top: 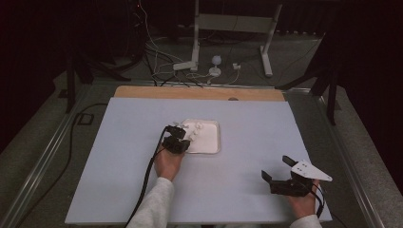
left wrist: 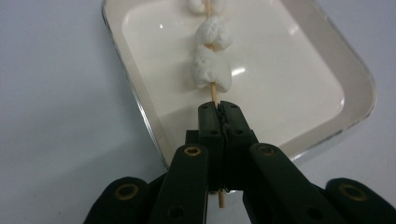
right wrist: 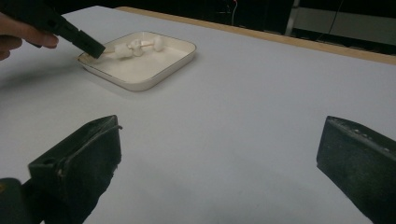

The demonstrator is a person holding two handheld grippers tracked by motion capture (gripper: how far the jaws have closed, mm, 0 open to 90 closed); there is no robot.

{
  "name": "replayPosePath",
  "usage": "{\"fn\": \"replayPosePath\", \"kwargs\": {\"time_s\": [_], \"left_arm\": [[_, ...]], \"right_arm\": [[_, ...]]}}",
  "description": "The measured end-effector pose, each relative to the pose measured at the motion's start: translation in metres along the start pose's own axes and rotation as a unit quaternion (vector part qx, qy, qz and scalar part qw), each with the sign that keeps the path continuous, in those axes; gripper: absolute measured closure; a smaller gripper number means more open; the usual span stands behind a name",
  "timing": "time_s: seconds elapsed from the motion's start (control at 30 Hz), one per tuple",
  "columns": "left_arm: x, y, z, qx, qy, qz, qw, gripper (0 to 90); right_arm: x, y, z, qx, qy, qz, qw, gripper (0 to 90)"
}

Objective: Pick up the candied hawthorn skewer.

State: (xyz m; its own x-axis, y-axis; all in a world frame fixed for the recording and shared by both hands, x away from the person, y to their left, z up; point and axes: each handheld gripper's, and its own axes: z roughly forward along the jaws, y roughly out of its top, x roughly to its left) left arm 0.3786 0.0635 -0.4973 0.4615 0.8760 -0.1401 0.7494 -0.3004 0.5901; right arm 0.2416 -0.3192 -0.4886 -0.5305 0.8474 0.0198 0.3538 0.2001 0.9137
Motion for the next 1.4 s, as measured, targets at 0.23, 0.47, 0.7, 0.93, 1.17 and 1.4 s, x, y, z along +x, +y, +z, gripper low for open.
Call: {"fn": "replayPosePath", "kwargs": {"time_s": [0.23, 0.47, 0.7, 0.93, 1.17, 1.4], "left_arm": [[0.003, -0.002, 0.004, 0.020, -0.011, -0.006, 0.9997, 89.9], [0.005, -0.003, -0.001, 0.006, -0.018, -0.010, 0.9998, 90.0], [0.005, -0.005, -0.013, -0.023, -0.030, -0.007, 0.9993, 90.0], [0.004, -0.010, -0.022, -0.046, -0.038, -0.005, 0.9982, 90.0], [0.006, -0.018, -0.035, -0.080, -0.046, -0.004, 0.9957, 90.0], [0.009, -0.028, -0.047, -0.108, -0.058, -0.002, 0.9924, 90.0]], "right_arm": [[0.000, 0.000, 0.000, 0.001, -0.001, 0.000, 1.0000, 0.0], [-0.001, 0.000, 0.000, -0.001, -0.001, 0.002, 1.0000, 0.0], [-0.001, 0.000, 0.000, -0.002, 0.000, 0.006, 1.0000, 0.0], [0.001, 0.002, 0.004, -0.002, 0.004, 0.012, 0.9999, 0.0], [0.003, 0.003, 0.003, -0.001, 0.009, 0.024, 0.9997, 0.0], [0.001, 0.008, -0.001, -0.010, 0.013, 0.044, 0.9989, 0.0]]}}
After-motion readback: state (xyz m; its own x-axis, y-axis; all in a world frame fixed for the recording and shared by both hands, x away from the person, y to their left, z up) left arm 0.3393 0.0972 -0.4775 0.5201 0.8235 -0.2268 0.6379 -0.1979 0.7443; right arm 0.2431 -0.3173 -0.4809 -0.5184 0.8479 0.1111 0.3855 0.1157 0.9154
